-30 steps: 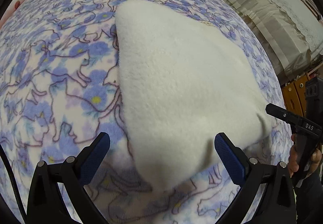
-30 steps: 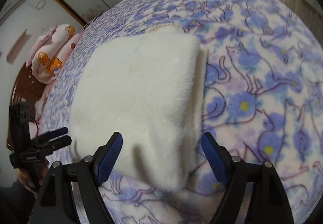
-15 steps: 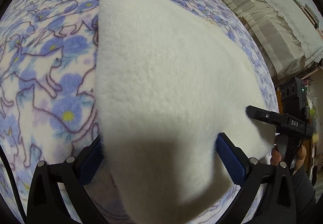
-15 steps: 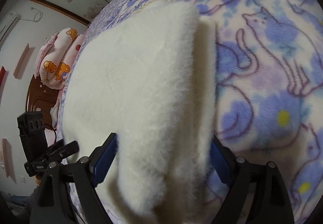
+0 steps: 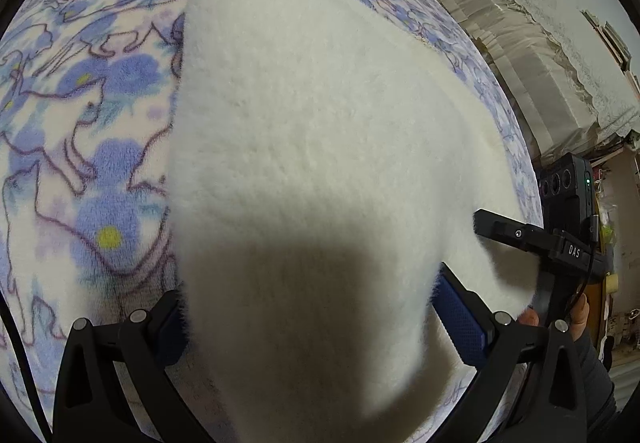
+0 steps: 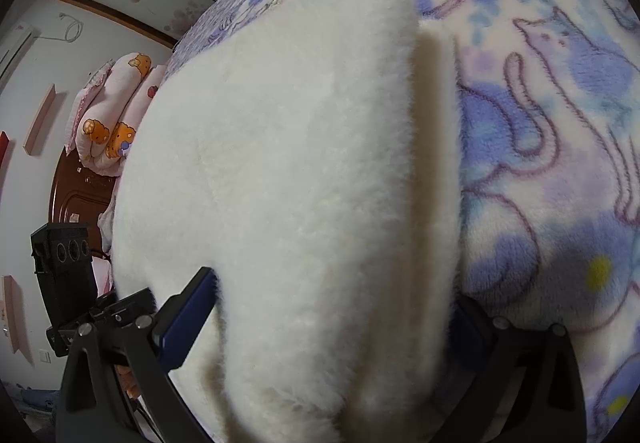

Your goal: Fold large clothes

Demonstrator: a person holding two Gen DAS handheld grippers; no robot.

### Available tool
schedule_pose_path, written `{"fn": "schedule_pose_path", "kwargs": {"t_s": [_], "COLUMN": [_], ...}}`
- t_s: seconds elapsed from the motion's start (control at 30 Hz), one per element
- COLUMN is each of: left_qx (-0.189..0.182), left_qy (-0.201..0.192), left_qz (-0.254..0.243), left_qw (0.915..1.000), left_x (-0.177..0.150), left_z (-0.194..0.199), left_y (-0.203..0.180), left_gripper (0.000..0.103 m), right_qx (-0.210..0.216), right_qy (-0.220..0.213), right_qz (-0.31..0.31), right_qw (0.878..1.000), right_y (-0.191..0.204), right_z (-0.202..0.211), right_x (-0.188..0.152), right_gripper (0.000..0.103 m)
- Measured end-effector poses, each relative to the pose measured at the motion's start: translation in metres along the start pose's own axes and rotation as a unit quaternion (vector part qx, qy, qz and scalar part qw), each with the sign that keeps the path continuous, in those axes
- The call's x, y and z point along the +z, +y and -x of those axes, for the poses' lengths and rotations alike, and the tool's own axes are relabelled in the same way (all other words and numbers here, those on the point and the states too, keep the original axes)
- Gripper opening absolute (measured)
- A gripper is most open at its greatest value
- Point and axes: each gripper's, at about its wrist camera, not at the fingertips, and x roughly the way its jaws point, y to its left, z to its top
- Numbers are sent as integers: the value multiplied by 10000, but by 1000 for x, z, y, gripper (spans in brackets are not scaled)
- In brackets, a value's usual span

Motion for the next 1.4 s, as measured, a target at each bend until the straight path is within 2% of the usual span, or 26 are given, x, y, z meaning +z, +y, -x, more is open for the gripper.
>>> {"fn": "schedule_pose_path", "kwargs": {"t_s": [0.2, 0.37, 0.47, 0.67, 0.9, 1.17, 1.4], "left_qx": [307, 704, 875, 1311, 1428, 1459, 1640], "left_qy": [-97, -333, -461, -767, -961, -1079, -1283], "left_qz": [-64, -354, -463, -713, -922, -711, -518], "left_qw": [9995, 9963, 9940, 9858, 9807, 9808, 9767], "left_x": [-1, -8, -10, -26, -66, -84, -63], "left_z": [1, 15, 25, 59, 112, 168, 211], "left_y": [-11, -28, -35, -49, -43, -1, 53], "left_gripper": [101, 77, 68, 61, 60, 59, 59], "right_qx": [-81, -192, -379, -764, -467, -247, -15], "right_qy": [-162, -280, -402, -638, -670, -509, -441], "right_qz": [174, 323, 501, 812, 904, 1301, 1625], "right_qw": [9997, 9989, 9972, 9917, 9926, 9899, 9857], "right_y": [6, 22, 39, 79, 114, 178, 239], "right_z": [7, 18, 26, 36, 47, 32, -1], "right_x": [-4, -8, -13, -40, -78, -91, -70], "right_gripper": [86, 57, 48, 44, 43, 43, 42]}}
